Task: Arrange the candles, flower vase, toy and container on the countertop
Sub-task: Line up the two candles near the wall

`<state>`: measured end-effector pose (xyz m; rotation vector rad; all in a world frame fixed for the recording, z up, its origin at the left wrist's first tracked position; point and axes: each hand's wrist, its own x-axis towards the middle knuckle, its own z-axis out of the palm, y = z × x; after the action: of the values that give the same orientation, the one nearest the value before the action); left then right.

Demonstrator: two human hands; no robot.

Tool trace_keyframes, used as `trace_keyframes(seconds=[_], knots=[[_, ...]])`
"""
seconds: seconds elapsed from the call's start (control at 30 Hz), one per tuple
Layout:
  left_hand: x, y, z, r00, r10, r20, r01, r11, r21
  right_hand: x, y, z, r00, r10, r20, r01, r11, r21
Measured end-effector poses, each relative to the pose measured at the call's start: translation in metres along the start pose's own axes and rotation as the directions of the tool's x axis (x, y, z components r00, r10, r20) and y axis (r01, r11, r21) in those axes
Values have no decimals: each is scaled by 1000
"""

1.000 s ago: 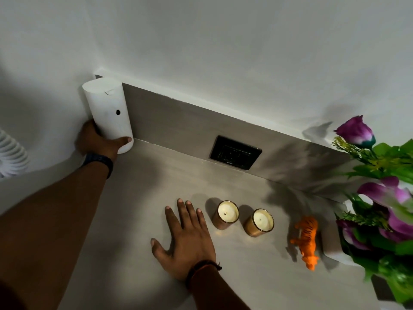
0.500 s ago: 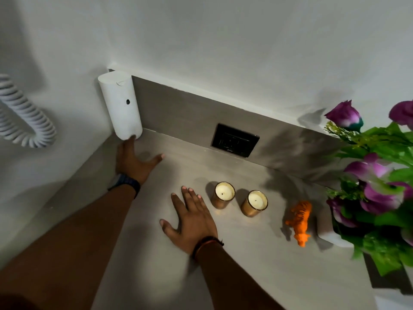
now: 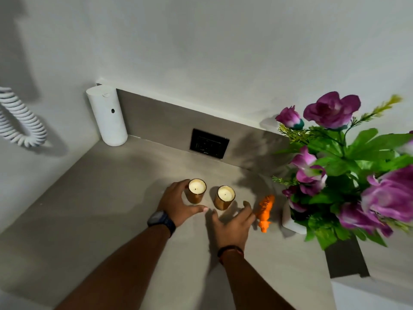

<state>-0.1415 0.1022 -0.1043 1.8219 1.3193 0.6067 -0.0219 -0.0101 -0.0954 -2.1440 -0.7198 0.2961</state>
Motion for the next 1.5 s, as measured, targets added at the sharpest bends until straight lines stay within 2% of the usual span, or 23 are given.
trace_keyframes(seconds=[0.1, 0.23, 0.4, 0.57, 0.9, 1.13, 1.37, 1.5], knots=[[4, 9, 12, 997, 17, -80, -18, 1000, -12, 22, -2, 6, 995, 85, 49, -87, 996, 34], [13, 6, 13, 993, 5, -121, -4, 1000, 11, 46, -4, 20, 998, 4, 68, -5, 1000, 19], [46, 4, -2, 987, -9, -163, 18, 998, 57, 72, -10, 34, 999, -32, 15, 31, 999, 40], [86, -3, -18, 979, -95, -179, 88, 995, -47, 98, -18, 52, 999, -32, 9, 31, 996, 78], [134, -6, -25, 974, -103, -200, 88, 993, -84, 130, -30, 78, 998, -45, -50, 49, 995, 89], [137, -7, -24, 976, -69, -205, 51, 995, -91, 135, -27, 82, 996, -71, -58, 76, 992, 97], [118, -13, -23, 976, -19, -219, 10, 999, -43, 125, -27, 69, 996, -35, -78, 42, 994, 97], [88, -7, -14, 968, -2, -252, 0, 1000, -9, 110, -35, 48, 990, -86, -109, 97, 990, 103]])
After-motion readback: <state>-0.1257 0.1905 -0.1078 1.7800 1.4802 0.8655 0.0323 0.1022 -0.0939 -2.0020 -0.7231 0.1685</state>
